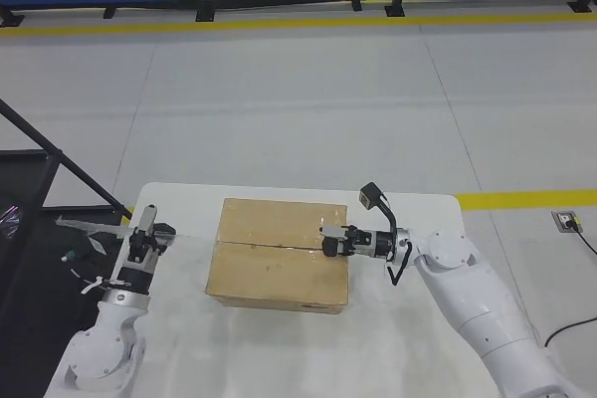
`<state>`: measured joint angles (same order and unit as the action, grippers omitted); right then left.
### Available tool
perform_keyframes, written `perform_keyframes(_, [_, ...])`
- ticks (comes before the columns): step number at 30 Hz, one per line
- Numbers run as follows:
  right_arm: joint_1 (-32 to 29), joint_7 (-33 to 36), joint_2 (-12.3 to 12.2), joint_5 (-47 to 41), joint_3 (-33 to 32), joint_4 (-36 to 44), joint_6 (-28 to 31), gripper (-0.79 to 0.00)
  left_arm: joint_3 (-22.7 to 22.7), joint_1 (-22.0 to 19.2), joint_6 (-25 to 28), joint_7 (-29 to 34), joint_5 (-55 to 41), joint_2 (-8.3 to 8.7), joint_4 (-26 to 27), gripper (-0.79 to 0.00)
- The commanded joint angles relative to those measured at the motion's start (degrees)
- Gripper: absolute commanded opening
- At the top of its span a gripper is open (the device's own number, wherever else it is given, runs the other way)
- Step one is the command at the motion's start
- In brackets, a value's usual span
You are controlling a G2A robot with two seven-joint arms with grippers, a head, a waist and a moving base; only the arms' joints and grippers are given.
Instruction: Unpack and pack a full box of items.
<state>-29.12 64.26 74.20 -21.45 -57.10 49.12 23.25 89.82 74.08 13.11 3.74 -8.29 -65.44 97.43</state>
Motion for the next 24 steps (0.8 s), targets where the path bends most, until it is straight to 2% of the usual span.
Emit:
perform_keyframes(1, [0.00, 0.00, 0.00, 0.00, 0.00, 0.00, 0.00, 0.000, -0.22, 0.60, -0.62, -0.25, 1.96, -0.04, 2.15, 0.000])
perform_keyframes(11, [0.00, 0.00, 0.00, 0.00, 0.00, 0.00, 0.00, 0.000, -5.12, -0.73, -3.99, -0.04, 10.84, -0.58, 7.31, 0.000])
perform_keyframes(24, [0.00, 0.00, 0.00, 0.00, 0.00, 0.00, 0.00, 0.000, -12.83, -6.77, -6.83, 2.94, 16.90, -1.67, 6.32, 0.000])
